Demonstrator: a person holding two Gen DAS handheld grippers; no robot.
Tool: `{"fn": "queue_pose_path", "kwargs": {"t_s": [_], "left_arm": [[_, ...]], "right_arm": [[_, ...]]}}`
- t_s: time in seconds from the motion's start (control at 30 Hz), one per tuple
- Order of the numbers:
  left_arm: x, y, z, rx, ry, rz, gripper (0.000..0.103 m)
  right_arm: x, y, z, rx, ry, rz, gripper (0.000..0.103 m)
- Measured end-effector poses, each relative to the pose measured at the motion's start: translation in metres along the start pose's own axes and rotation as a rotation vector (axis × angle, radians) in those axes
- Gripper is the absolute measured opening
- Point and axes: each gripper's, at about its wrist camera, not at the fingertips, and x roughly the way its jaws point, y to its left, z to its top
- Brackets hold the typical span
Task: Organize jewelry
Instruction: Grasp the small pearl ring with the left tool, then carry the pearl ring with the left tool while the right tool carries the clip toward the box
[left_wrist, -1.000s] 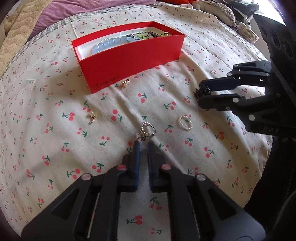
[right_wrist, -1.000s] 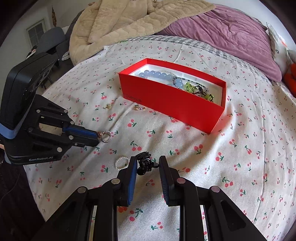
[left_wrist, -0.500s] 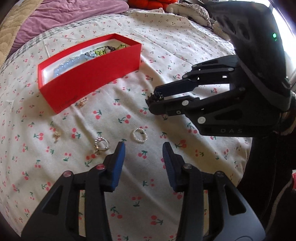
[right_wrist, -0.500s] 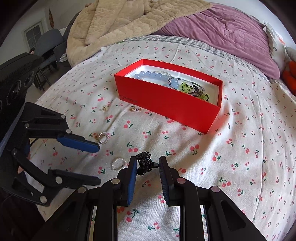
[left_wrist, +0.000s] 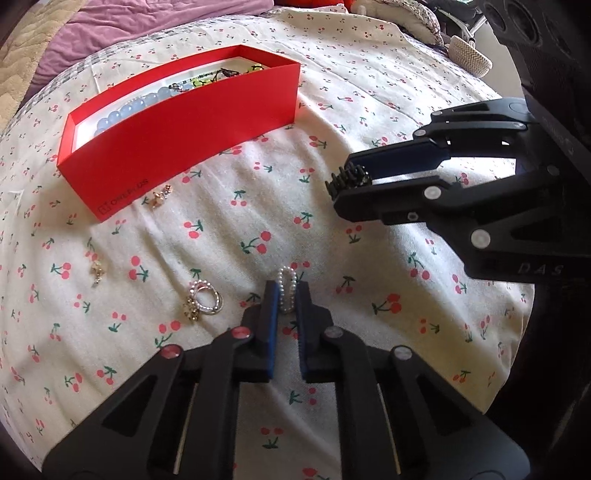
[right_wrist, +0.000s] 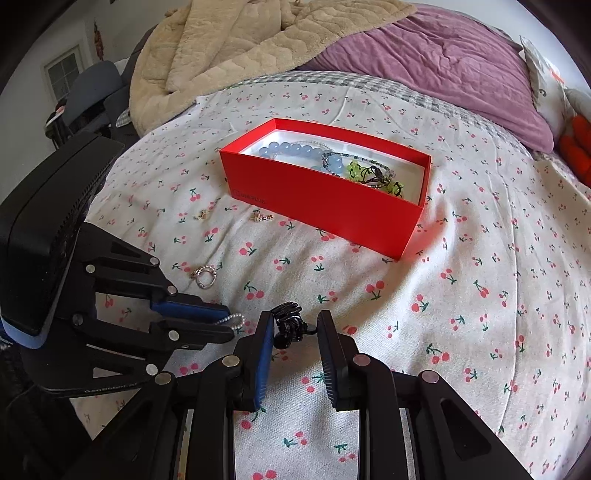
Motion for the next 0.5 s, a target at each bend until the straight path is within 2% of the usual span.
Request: {"fn": "queue_pose_path", "kwargs": {"t_s": [0.3,0.5], "left_arm": [[-0.017,0.009,-0.011,-0.061,-0.023,0.001,0.003],[-0.038,0.018,-0.008,-0.1,-0.08,-0.002,0.003]], "right_arm": [[-0.004,-0.007,0.0,0.024,-0.003,-0.007,0.024],[-0.011,-0.01,0.008,0.046,-0.03,-0.008,0.024]]}}
